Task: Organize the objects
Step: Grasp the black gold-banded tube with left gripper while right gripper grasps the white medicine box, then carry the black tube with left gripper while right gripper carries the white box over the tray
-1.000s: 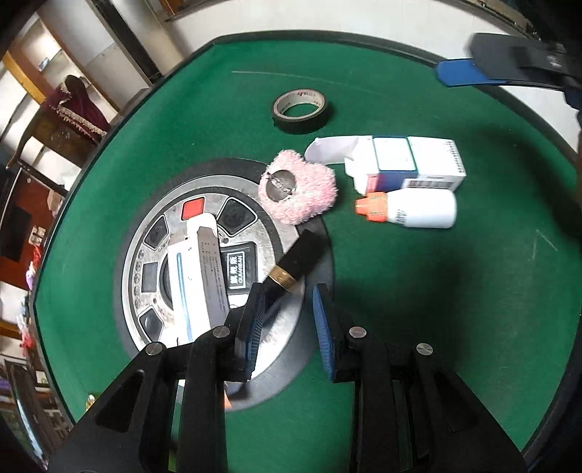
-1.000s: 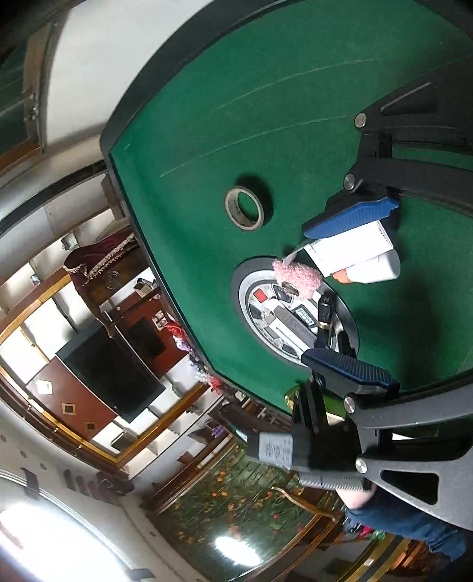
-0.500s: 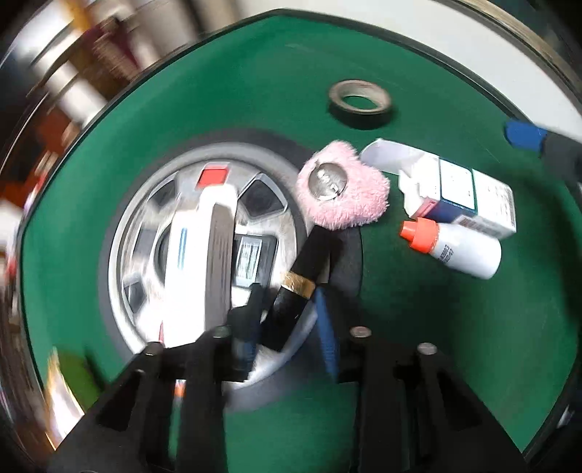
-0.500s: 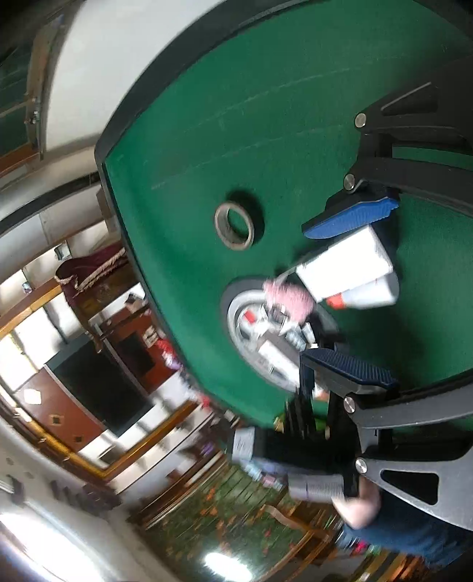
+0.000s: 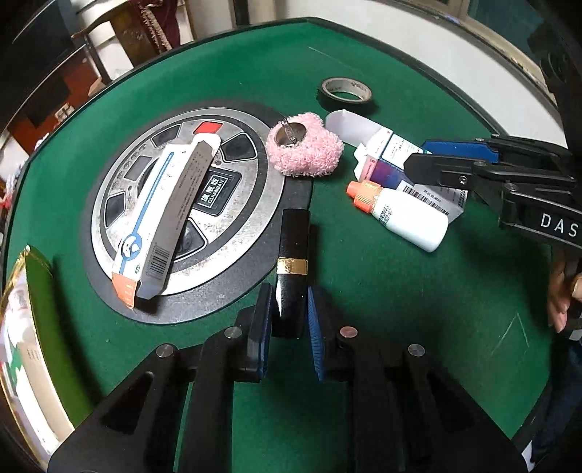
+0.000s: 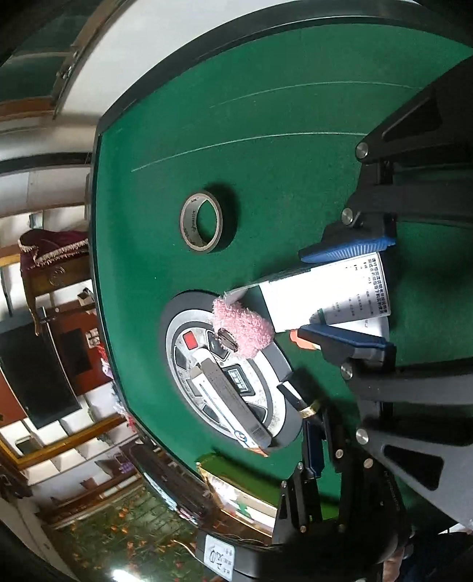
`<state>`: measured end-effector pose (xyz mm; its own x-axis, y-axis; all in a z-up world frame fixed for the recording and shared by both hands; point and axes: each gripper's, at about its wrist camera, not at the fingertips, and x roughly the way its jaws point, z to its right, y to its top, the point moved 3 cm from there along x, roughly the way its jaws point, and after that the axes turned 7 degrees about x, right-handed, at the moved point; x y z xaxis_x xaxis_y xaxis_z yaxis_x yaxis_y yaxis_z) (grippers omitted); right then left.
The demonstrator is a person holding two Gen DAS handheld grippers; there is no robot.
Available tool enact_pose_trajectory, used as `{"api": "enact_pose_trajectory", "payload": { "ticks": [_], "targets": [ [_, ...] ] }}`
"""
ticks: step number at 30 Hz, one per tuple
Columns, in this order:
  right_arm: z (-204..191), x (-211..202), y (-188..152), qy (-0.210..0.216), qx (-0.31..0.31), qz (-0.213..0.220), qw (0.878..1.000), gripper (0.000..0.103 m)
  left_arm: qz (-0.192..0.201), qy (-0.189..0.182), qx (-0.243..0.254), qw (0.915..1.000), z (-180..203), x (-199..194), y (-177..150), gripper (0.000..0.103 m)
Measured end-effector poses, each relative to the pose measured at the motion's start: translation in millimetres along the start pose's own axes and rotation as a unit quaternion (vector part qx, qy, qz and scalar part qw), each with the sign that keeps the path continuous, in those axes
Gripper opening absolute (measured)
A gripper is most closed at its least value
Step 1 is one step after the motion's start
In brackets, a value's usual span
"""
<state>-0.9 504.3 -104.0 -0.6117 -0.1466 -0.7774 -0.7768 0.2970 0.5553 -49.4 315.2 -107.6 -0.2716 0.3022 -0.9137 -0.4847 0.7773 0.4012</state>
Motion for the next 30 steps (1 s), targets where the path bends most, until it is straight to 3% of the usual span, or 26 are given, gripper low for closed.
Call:
{"api": "enact_pose_trajectory", "payload": {
  "ticks": [5, 12, 13, 16, 17, 18, 19, 21, 24, 30],
  "targets": [
    [3, -13, 3, 0.007, 0.015, 0.021, 1.000, 0.036, 0.019, -0.006, -0.004, 0.9998, 4, -2, -7, 0.018],
    [-6, 2, 1, -0.018, -0.005, 0.001, 1.000, 0.039, 0.029, -0.003, 0.005, 0.9996, 12, 0, 0, 0.020],
    [-7, 4, 0, -0.022, -0.008, 0.000, 1.000, 0.039, 0.030, -0.002, 0.004, 0.9995, 12, 1, 1, 0.023],
    [-7, 14, -4, -0.048, -0.011, -0.008, 0.999, 0.038, 0.035, 0.025, 0.002, 0.9991, 10, 7, 6, 0.046],
    [-5, 15, -5, -0.059, -0.010, -0.006, 0.998, 0.038, 0.035, 0.028, 0.001, 0.9990, 11, 9, 7, 0.047],
    [-5, 15, -5, -0.062, -0.009, -0.003, 0.998, 0.038, 0.040, 0.020, -0.003, 0.9990, 10, 10, 6, 0.047],
    [-4, 14, -5, -0.060, -0.006, -0.003, 0.998, 0.037, 0.046, 0.011, -0.003, 0.9989, 11, 11, 6, 0.040],
    [-1, 10, -5, -0.067, 0.007, 0.007, 0.998, 0.035, 0.056, 0.004, 0.001, 0.9984, 14, 10, 5, 0.017],
    [1, -1, -4, -0.064, 0.024, 0.032, 0.997, 0.035, 0.061, 0.015, 0.013, 0.9979, 21, 7, 1, 0.017],
    [3, -16, -2, -0.056, 0.045, 0.069, 0.995, 0.035, 0.073, -0.017, -0.004, 0.9972, 20, -9, -6, 0.016]
  ]
}}
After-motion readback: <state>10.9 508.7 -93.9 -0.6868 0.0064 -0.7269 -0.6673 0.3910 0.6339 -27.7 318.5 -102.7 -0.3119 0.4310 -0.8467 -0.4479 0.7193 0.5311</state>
